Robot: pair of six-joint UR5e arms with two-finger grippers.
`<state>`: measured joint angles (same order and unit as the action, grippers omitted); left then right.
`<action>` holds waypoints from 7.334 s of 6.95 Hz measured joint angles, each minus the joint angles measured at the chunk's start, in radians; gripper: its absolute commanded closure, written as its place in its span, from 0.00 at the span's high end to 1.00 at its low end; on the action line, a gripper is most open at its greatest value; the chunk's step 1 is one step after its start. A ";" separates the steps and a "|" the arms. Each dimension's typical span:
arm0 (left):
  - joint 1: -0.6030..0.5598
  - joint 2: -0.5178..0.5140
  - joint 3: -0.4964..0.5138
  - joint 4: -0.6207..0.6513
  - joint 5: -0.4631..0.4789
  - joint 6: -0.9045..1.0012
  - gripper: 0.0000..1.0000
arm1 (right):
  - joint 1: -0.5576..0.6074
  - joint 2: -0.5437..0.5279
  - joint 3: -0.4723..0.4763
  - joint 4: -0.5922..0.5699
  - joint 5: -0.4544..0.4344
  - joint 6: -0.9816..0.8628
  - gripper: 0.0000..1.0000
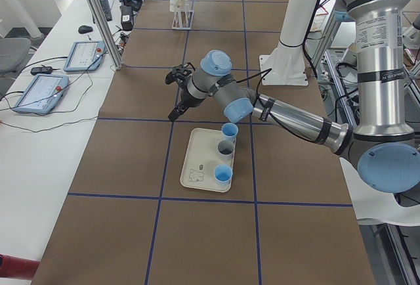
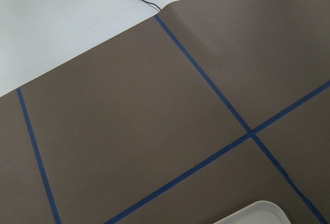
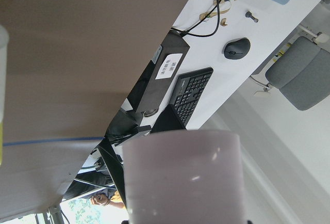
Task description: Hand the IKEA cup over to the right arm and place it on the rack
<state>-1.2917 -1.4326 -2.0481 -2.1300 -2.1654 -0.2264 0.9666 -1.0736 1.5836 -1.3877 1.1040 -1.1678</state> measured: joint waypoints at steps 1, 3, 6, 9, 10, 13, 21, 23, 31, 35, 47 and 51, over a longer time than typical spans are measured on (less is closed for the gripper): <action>0.000 0.000 0.001 0.000 -0.003 0.000 1.00 | -0.034 -0.027 0.001 0.006 -0.046 0.004 0.13; 0.001 -0.002 0.003 0.000 -0.005 -0.001 1.00 | -0.075 -0.074 0.023 0.010 -0.076 0.007 0.14; 0.002 -0.003 0.004 0.000 -0.006 -0.001 1.00 | -0.109 -0.141 0.088 0.010 -0.084 0.008 0.20; 0.002 -0.003 0.005 -0.001 -0.005 -0.001 1.00 | -0.142 -0.153 0.089 0.009 -0.112 0.009 0.27; 0.002 -0.003 0.006 -0.001 -0.006 -0.001 1.00 | -0.149 -0.154 0.085 0.009 -0.118 0.009 0.31; 0.002 -0.004 0.009 -0.001 -0.006 -0.001 1.00 | -0.174 -0.159 0.070 0.010 -0.148 0.008 0.55; 0.002 -0.003 0.009 -0.002 -0.007 0.000 1.00 | -0.187 -0.150 0.076 0.020 -0.154 0.003 0.99; 0.002 -0.003 0.009 -0.002 -0.007 0.001 1.00 | -0.173 -0.125 0.155 0.021 -0.093 0.041 0.99; 0.004 0.059 0.049 -0.047 0.013 0.005 1.00 | -0.327 -0.153 0.374 0.484 0.287 1.425 1.00; 0.007 0.268 0.205 -0.426 0.093 0.009 1.00 | -0.389 -0.068 0.497 0.130 0.455 1.493 1.00; 0.207 0.294 0.459 -0.732 0.050 -0.157 0.52 | -0.481 0.080 0.520 -0.088 0.386 1.562 1.00; 0.225 0.272 0.482 -0.731 0.050 -0.157 0.41 | -0.483 0.078 0.520 -0.088 0.384 1.562 1.00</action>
<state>-1.0665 -1.1607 -1.5663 -2.8609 -2.1154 -0.3833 0.4835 -0.9953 2.1032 -1.4757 1.4881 0.3943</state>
